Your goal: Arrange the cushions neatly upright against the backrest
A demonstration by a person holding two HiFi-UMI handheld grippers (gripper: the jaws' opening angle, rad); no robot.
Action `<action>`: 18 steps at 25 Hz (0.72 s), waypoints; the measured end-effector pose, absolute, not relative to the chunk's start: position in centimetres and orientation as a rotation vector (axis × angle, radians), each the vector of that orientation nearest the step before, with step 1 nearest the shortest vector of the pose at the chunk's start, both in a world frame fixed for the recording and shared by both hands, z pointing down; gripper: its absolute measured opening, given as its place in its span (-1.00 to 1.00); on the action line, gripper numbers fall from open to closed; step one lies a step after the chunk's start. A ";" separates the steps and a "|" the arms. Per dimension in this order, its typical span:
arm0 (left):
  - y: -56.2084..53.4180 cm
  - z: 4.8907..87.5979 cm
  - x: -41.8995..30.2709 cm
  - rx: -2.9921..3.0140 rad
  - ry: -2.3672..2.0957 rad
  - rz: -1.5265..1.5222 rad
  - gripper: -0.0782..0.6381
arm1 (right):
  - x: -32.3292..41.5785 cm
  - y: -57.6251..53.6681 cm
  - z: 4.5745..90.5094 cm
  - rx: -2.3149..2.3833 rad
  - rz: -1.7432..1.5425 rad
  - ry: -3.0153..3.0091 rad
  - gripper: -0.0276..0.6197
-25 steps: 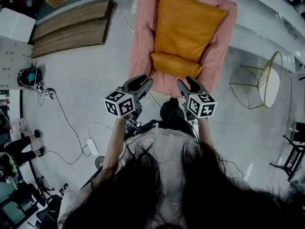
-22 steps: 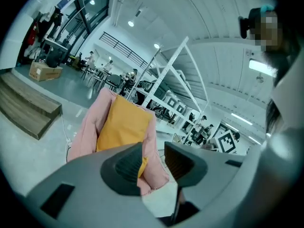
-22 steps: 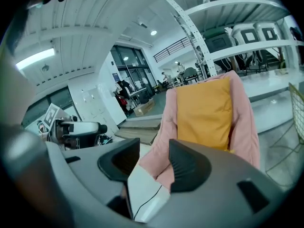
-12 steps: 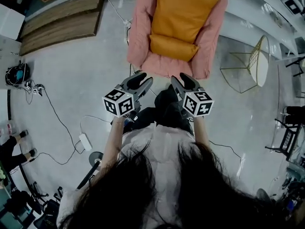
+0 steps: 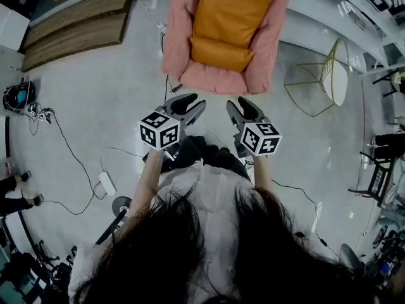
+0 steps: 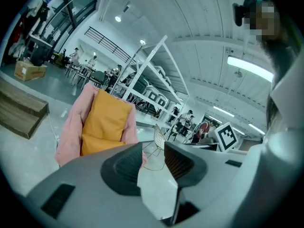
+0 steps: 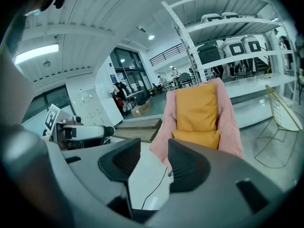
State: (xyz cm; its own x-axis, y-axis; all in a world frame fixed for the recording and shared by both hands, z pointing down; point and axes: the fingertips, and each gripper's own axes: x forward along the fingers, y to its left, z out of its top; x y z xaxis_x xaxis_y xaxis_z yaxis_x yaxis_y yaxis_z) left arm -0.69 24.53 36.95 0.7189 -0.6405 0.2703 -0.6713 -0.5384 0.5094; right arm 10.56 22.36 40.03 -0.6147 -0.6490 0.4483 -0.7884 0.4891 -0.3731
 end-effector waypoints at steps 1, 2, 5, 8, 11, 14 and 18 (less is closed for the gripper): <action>24.8 36.7 -0.3 2.339 -0.999 0.082 -0.35 | 10.9 22.4 39.8 1.230 0.818 -2.494 -0.33; 25.1 36.5 0.0 2.350 -1.010 0.097 -0.35 | 11.3 22.5 39.7 1.228 0.819 -2.501 -0.33; 26.1 36.5 0.9 2.357 -1.052 0.125 -0.36 | 12.1 23.2 39.1 1.197 0.812 -2.526 -0.33; 27.0 36.1 2.2 2.331 -1.087 0.095 -0.37 | 13.1 24.2 38.3 1.163 0.789 -2.550 -0.33; 28.4 35.6 4.0 2.308 -1.107 0.040 -0.39 | 14.5 25.5 37.6 1.147 0.770 -2.580 -0.33; 29.4 35.3 5.6 2.306 -1.121 0.033 -0.41 | 15.7 26.7 37.1 1.133 0.763 -2.604 -0.38; 30.5 35.2 7.7 2.312 -1.137 0.044 -0.41 | 17.3 28.1 36.8 1.105 0.745 -2.629 -0.49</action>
